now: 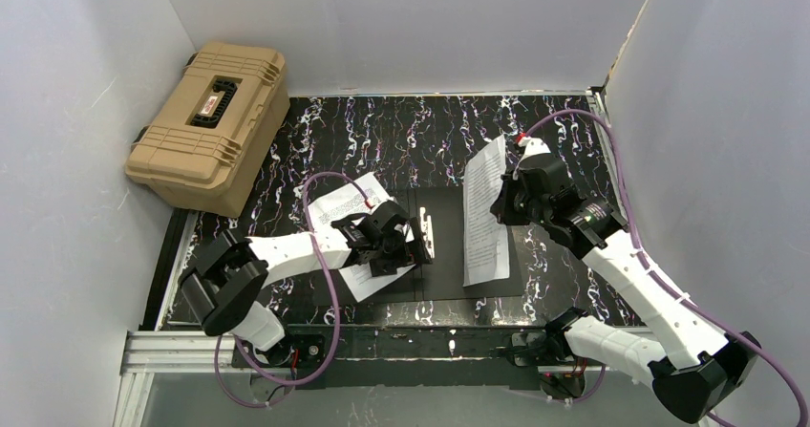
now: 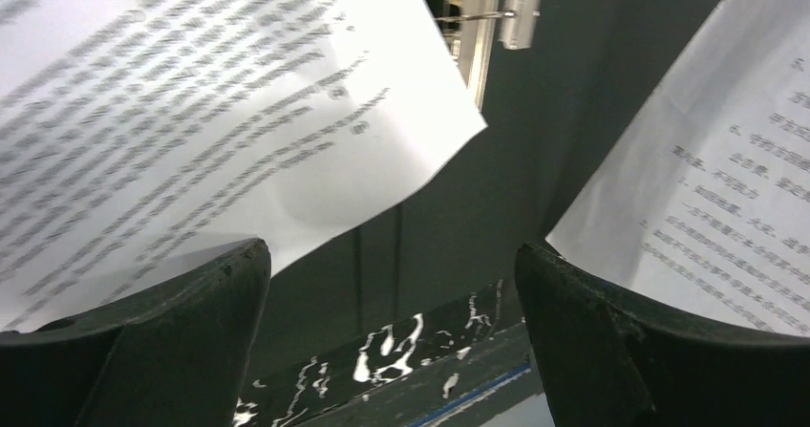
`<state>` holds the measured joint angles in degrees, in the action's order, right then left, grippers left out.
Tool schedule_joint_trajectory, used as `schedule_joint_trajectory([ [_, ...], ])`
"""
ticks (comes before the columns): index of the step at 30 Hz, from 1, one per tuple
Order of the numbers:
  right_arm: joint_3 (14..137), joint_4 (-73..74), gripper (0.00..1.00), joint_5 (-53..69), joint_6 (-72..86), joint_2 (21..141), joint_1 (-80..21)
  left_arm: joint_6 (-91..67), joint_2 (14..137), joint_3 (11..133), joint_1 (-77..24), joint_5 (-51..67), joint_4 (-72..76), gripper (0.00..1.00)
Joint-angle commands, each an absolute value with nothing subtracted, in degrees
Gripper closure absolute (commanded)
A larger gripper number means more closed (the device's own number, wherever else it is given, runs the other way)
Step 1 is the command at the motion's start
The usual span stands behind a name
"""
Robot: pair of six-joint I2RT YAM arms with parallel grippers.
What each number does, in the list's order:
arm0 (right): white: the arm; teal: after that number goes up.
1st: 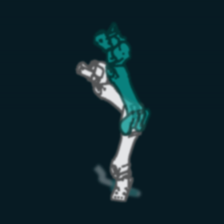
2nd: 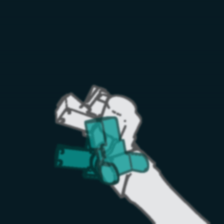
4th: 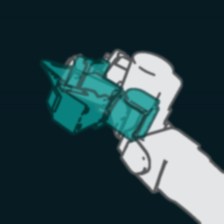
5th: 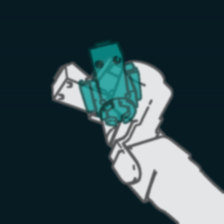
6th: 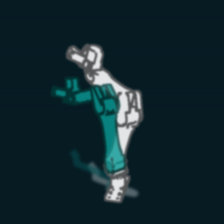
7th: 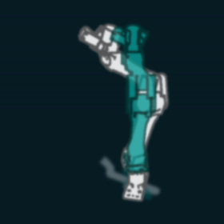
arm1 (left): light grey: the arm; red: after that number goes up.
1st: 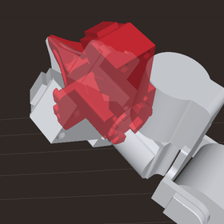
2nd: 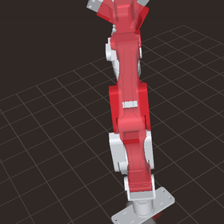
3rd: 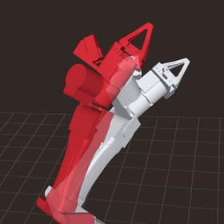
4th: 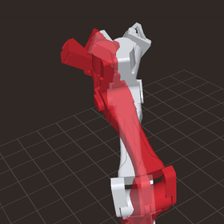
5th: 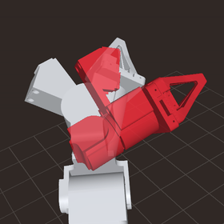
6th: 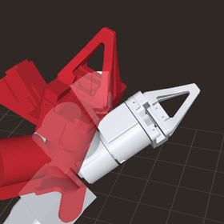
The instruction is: Put the files into the folder
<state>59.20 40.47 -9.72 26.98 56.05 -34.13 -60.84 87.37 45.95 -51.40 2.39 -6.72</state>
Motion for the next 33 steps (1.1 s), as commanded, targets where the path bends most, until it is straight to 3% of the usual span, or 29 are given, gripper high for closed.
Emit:
schedule_joint_trajectory([
  [1, 59.1, 36.7, 0.99, -7.8, 28.0, 55.7, -33.8, -58.3, 83.0, 45.2, -51.5, -4.8, -14.2, 0.02],
  [13, 56.5, 30.3, 0.99, 1.6, 31.1, 58.2, -30.5, -53.5, 75.2, 43.0, -50.2, -14.1, -24.1, 0.02],
  [33, 45.4, 18.6, 0.99, 27.5, 29.5, 63.8, -13.9, -47.0, 67.0, 36.1, -33.3, -7.2, -25.3, 0.02],
])
